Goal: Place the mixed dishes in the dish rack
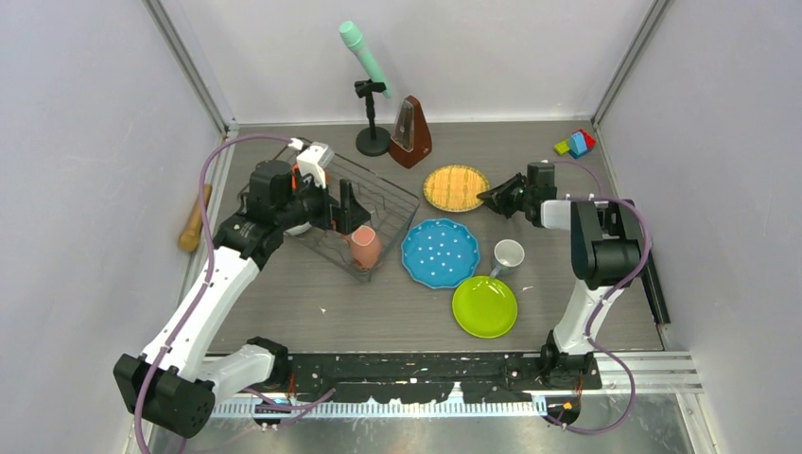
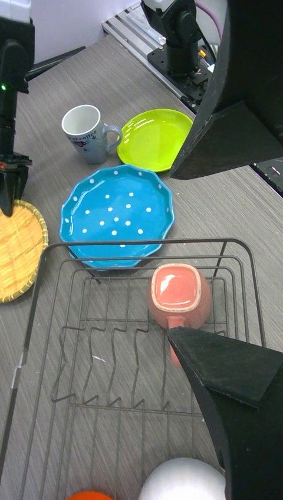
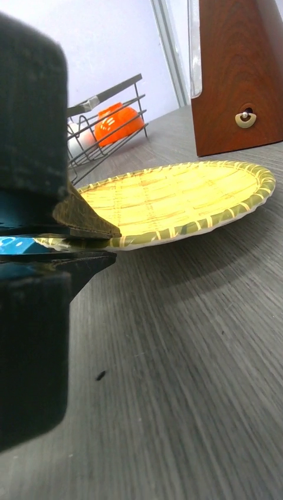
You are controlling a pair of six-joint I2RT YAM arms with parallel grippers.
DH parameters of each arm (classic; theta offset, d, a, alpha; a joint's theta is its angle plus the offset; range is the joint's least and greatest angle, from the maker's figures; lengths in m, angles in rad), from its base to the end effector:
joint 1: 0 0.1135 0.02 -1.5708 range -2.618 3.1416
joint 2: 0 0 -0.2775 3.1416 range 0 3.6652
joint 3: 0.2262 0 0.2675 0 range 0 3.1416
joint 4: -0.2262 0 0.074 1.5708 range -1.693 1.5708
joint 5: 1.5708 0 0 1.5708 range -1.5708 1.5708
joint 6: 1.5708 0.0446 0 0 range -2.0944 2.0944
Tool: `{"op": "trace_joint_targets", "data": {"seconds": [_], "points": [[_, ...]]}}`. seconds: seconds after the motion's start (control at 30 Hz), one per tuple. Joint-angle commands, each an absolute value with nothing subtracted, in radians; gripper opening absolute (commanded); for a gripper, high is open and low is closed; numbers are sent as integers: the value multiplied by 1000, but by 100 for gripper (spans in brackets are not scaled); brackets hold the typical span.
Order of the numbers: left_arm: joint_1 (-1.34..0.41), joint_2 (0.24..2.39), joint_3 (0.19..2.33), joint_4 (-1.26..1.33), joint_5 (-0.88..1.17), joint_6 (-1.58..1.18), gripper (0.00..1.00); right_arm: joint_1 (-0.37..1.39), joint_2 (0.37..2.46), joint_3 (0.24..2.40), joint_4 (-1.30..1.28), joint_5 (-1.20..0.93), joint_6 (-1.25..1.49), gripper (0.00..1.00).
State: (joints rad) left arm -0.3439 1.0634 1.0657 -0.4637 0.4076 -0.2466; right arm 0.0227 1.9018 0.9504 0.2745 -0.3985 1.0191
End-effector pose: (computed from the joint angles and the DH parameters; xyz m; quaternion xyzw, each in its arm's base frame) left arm 0.2281 -0.1005 0.3655 0.1470 0.8263 -0.3147 0.4434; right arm 0.3996 0.0264 0.1264 0.3472 0.8174 0.3657 0.2787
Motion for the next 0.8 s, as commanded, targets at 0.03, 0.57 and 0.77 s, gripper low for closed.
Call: {"op": "trace_joint_targets", "data": {"seconds": [0.03, 0.57, 0.77], "points": [[-341, 1031, 1048, -412, 393, -222, 100, 27, 1747, 1008, 97, -261, 888, 0], [-341, 1006, 1040, -423, 354, -245, 100, 261, 1363, 1238, -265, 106, 453, 0], [-341, 979, 1053, -468, 280, -253, 100, 394, 1328, 1329, -259, 104, 295, 0]]}}
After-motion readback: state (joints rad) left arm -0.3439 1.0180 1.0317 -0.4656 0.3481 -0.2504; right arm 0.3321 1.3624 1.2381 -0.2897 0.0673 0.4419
